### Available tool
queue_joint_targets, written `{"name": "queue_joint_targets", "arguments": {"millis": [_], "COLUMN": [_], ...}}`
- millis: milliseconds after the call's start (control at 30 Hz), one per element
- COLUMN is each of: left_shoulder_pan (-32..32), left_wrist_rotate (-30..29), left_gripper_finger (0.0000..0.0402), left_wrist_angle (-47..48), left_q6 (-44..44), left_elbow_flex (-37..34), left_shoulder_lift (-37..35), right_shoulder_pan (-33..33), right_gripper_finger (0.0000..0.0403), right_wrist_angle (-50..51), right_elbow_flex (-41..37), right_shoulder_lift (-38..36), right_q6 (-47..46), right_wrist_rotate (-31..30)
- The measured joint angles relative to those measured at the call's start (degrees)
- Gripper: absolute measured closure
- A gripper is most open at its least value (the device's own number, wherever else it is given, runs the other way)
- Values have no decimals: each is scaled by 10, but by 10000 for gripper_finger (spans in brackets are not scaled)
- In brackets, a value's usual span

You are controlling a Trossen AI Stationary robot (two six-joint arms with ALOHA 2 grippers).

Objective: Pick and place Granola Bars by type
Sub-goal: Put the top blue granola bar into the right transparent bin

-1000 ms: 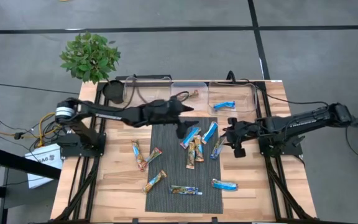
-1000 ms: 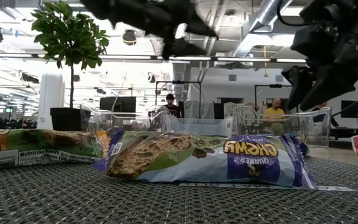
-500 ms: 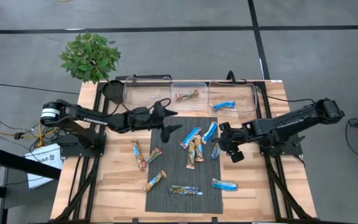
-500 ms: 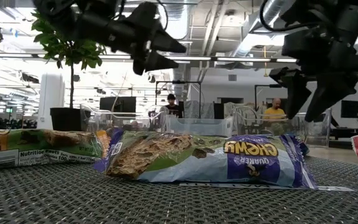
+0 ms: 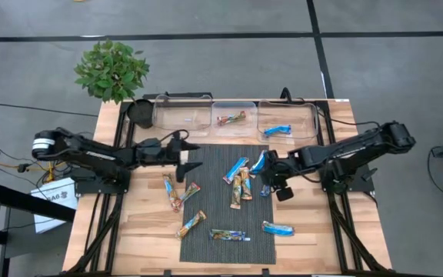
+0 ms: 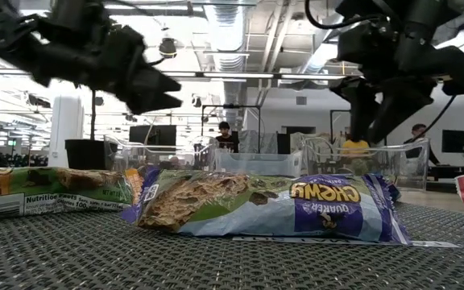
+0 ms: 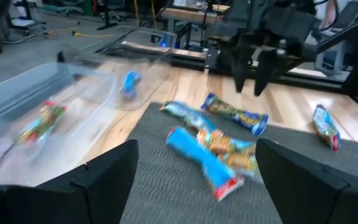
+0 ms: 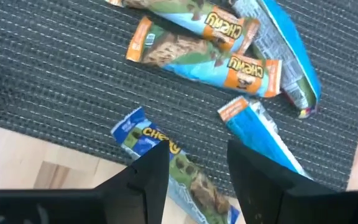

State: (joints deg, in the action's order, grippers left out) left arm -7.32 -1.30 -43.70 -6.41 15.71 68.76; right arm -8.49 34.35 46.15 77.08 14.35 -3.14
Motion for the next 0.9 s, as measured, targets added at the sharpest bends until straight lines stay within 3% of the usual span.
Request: {"name": "queue_joint_targets", "arguments": {"millis": [367,900], "left_shoulder_pan": [-2,-1], "left_wrist_rotate": [-1,-1], "left_gripper_finger": [84,84], "left_wrist_angle": [-13,177], "left_q6": [37,59], "left_elbow_flex": [-151,-151], "left_shoulder_lift": [-209,-339], "right_shoulder_pan": [0,17], "right_gripper_finger": [253,252], "right_wrist_angle": [0,0], "right_elbow_flex": [7,7], "right_shoulder_lift": [3,3], "right_q6": [-24,-24], "right_wrist_rotate": [-36,-45]}}
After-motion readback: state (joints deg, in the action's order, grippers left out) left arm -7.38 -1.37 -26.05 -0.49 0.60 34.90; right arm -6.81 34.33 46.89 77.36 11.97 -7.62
